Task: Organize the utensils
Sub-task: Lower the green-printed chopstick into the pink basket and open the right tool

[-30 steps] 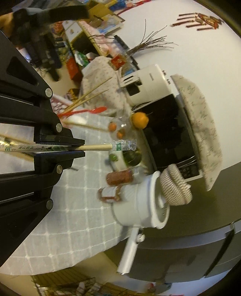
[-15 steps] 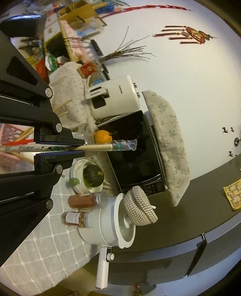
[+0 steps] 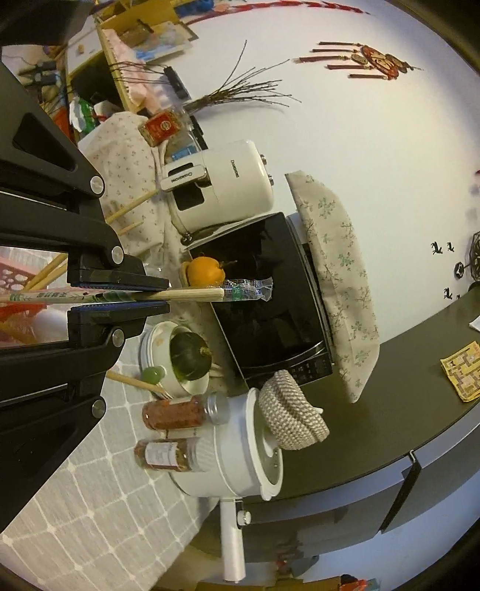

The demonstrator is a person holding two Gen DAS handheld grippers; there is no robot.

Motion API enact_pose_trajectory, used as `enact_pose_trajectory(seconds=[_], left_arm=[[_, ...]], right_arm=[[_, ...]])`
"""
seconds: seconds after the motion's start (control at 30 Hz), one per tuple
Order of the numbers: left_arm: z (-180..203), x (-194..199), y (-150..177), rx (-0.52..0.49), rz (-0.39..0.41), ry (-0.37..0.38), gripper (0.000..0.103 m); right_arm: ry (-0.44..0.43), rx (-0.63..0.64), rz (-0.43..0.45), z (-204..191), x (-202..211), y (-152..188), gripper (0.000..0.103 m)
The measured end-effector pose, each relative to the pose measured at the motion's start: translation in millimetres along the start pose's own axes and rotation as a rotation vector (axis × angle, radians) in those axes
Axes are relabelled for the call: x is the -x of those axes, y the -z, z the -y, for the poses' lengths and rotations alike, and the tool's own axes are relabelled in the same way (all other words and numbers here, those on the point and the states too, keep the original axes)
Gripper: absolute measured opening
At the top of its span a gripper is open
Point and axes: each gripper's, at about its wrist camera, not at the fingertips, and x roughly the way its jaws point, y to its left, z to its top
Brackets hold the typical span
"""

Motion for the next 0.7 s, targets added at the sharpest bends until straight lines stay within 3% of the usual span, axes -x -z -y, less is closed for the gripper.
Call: enact_pose_trajectory(seconds=[0.17, 0.27, 0.43, 0.7], left_arm=[[-4.6, -1.0, -2.5, 0.015, 0.005, -0.004, 0.076], [-4.6, -0.7, -2.8, 0.021, 0.011, 0.006, 0.076], [-0.3, 1.3, -2.7, 0.023, 0.015, 0.032, 0.076], [7.9, 6.1, -2.0, 0.019, 0.032, 0.050, 0.080]], right_arm=[[-0.028, -0.028, -0.043, 6.4, -5.2, 9.1, 0.010], [-0.035, -0.045, -0.062, 13.8, -4.1, 10.5, 0.032], [-0.037, -0.022, -0.060, 15.0, 5.8, 0.8, 0.038], [-0.053, 0.025, -0.058, 18.1, 35.7, -36.2, 0.062]])
